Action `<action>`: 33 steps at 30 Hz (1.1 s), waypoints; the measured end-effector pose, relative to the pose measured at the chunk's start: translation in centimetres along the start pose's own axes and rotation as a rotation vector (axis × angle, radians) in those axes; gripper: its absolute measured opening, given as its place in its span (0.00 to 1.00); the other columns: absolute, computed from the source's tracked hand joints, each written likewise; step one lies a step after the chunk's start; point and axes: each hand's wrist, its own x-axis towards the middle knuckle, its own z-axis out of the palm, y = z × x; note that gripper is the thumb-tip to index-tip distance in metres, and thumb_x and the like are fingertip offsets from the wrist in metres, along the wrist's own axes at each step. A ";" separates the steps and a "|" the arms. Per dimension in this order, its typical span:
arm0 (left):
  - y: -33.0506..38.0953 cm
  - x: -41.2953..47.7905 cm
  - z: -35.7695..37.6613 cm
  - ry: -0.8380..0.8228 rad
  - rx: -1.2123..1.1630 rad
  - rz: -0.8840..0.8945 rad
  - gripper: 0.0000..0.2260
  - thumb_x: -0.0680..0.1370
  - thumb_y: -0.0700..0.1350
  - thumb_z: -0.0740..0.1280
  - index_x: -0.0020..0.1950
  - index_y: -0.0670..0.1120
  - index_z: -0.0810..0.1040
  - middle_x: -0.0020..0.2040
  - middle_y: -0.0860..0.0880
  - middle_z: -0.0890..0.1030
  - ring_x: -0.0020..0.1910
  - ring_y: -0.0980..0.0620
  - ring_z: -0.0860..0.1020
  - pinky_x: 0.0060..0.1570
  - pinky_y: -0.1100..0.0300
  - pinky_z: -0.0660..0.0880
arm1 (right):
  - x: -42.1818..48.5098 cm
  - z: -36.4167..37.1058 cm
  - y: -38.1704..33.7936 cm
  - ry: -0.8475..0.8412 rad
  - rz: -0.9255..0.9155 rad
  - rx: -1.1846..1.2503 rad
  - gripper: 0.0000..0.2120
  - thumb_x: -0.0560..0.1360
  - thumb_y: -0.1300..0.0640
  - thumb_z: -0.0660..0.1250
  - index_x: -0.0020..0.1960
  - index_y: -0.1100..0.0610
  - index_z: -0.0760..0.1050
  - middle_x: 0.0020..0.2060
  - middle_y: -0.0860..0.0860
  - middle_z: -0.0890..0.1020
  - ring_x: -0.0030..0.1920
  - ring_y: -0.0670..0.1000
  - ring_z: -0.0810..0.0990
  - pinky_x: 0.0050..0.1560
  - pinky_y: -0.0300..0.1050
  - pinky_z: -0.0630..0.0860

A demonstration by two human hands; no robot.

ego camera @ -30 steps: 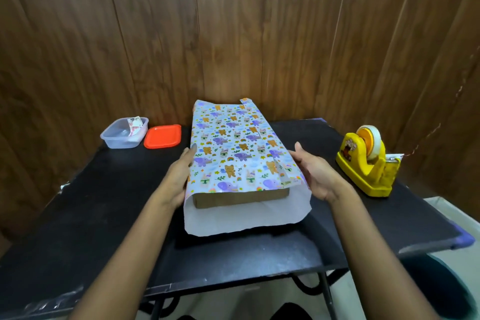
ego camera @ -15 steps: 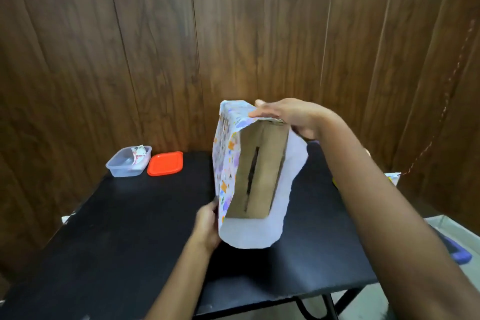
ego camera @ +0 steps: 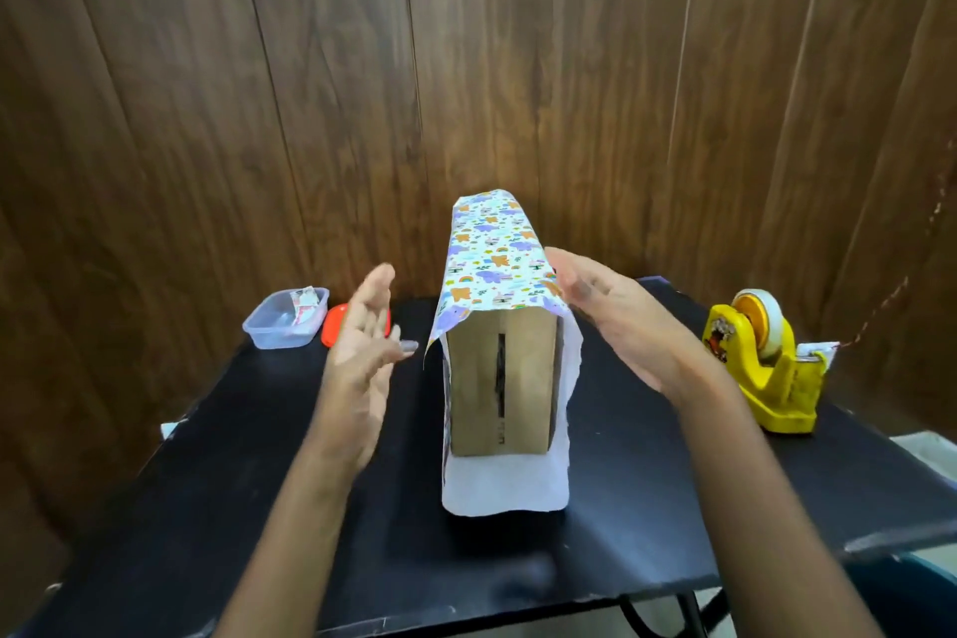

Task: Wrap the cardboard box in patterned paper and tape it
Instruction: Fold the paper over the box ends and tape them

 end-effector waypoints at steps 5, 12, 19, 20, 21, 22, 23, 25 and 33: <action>0.0 -0.3 3.8 0.039 0.704 0.131 0.38 0.71 0.47 0.73 0.75 0.54 0.56 0.74 0.60 0.60 0.70 0.66 0.60 0.59 0.74 0.62 | -2.2 2.4 1.2 0.194 -0.039 -0.197 0.34 0.71 0.58 0.73 0.66 0.36 0.60 0.48 0.19 0.71 0.45 0.20 0.69 0.44 0.15 0.64; -2.8 0.7 5.6 0.383 1.001 0.218 0.27 0.73 0.33 0.57 0.73 0.48 0.66 0.51 0.41 0.82 0.46 0.39 0.78 0.43 0.51 0.73 | -0.9 5.1 3.6 0.696 -0.063 -0.384 0.24 0.76 0.68 0.57 0.70 0.52 0.69 0.60 0.54 0.80 0.57 0.54 0.79 0.49 0.40 0.72; -4.3 1.0 1.8 0.165 1.177 0.638 0.27 0.66 0.28 0.57 0.62 0.43 0.78 0.64 0.44 0.77 0.62 0.45 0.76 0.44 0.54 0.81 | -1.2 4.2 5.6 0.658 -0.357 -0.596 0.29 0.68 0.75 0.60 0.64 0.54 0.76 0.66 0.53 0.74 0.55 0.51 0.82 0.34 0.35 0.75; -4.2 1.1 1.3 0.129 1.231 0.683 0.26 0.68 0.30 0.55 0.62 0.43 0.79 0.63 0.43 0.77 0.61 0.44 0.76 0.44 0.54 0.80 | -1.2 4.0 5.6 0.638 -0.397 -0.673 0.28 0.67 0.74 0.62 0.63 0.54 0.77 0.65 0.55 0.75 0.53 0.52 0.82 0.32 0.39 0.77; -4.0 1.2 0.9 0.094 1.280 0.722 0.25 0.69 0.32 0.52 0.60 0.43 0.80 0.62 0.42 0.77 0.60 0.43 0.77 0.44 0.54 0.80 | -1.2 3.8 5.7 0.612 -0.438 -0.752 0.28 0.66 0.73 0.64 0.62 0.55 0.78 0.64 0.56 0.76 0.53 0.53 0.82 0.34 0.40 0.78; -3.9 1.4 0.7 0.062 1.320 0.758 0.24 0.70 0.34 0.51 0.59 0.42 0.81 0.61 0.41 0.78 0.59 0.41 0.78 0.44 0.52 0.80 | -1.1 3.5 5.8 0.589 -0.467 -0.826 0.27 0.66 0.73 0.66 0.62 0.55 0.78 0.63 0.56 0.77 0.56 0.54 0.82 0.38 0.41 0.79; -3.8 1.5 0.4 0.035 1.356 0.793 0.23 0.71 0.35 0.51 0.57 0.42 0.82 0.60 0.40 0.79 0.58 0.40 0.78 0.45 0.51 0.80 | -0.9 3.3 6.0 0.576 -0.492 -0.900 0.27 0.65 0.72 0.67 0.62 0.55 0.78 0.63 0.56 0.77 0.59 0.55 0.80 0.44 0.43 0.80; -3.8 1.7 0.0 -0.017 1.420 0.852 0.21 0.74 0.35 0.51 0.55 0.40 0.82 0.59 0.41 0.79 0.58 0.39 0.78 0.47 0.49 0.80 | -0.7 3.2 5.7 0.539 -0.540 -1.053 0.26 0.64 0.71 0.65 0.60 0.56 0.79 0.62 0.54 0.78 0.62 0.58 0.77 0.53 0.51 0.78; -3.7 2.3 -0.7 -0.092 1.630 1.014 0.27 0.82 0.36 0.41 0.53 0.36 0.81 0.58 0.40 0.80 0.61 0.39 0.76 0.61 0.45 0.70 | -1.0 2.3 4.5 0.376 -0.457 -1.487 0.21 0.69 0.63 0.56 0.54 0.56 0.83 0.58 0.54 0.81 0.62 0.59 0.77 0.57 0.63 0.73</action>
